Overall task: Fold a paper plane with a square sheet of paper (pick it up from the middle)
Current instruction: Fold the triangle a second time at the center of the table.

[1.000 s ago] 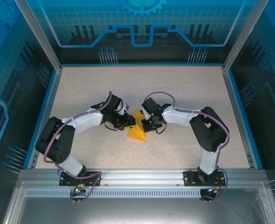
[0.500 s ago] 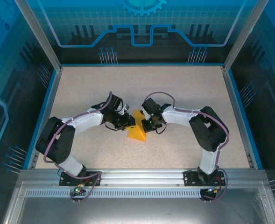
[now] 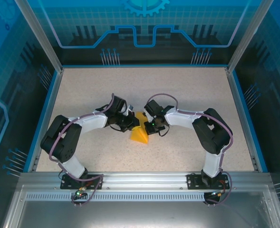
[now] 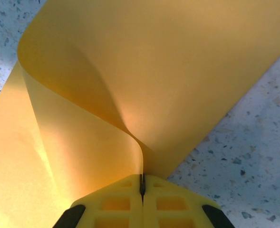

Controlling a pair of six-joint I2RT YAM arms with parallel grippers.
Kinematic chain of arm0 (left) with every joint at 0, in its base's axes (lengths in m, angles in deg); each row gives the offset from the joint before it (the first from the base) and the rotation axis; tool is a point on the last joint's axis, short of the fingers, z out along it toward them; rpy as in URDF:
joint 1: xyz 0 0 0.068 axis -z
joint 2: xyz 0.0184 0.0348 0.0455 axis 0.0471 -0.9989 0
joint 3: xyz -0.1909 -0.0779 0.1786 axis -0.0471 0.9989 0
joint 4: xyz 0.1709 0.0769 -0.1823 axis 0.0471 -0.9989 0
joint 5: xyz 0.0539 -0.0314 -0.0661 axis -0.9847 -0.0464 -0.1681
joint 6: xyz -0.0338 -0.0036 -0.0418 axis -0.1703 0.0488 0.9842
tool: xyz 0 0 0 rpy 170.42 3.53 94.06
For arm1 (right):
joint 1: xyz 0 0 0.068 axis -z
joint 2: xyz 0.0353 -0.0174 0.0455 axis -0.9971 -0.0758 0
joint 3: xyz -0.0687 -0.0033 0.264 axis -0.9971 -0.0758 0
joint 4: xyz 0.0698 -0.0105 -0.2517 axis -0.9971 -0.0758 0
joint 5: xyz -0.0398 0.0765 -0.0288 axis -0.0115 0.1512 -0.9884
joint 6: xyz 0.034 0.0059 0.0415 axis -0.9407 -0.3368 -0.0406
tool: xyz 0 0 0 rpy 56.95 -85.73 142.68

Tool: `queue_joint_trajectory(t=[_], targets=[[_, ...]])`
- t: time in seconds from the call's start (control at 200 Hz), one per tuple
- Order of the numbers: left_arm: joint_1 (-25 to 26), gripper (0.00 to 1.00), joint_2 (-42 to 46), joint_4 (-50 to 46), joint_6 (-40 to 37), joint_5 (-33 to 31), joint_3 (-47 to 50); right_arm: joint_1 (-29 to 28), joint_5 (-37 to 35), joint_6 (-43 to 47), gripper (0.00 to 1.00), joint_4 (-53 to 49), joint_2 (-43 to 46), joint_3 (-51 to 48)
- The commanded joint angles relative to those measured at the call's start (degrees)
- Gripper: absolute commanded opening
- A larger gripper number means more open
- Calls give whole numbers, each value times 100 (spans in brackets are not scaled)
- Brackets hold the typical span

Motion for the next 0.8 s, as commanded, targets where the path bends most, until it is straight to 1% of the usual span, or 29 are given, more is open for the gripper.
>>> queue_joint_trajectory(t=[0.0,0.295,0.795], targets=[[80,0,-124,295,186,211,150,-62,19,-22,5,-47,-172,36],[153,0,-368,575,285,188,222,-66,4,-9,5,-64,-175,55],[188,0,-806,615,125,11,282,-70,31,-14,5,-83,-167,46]])
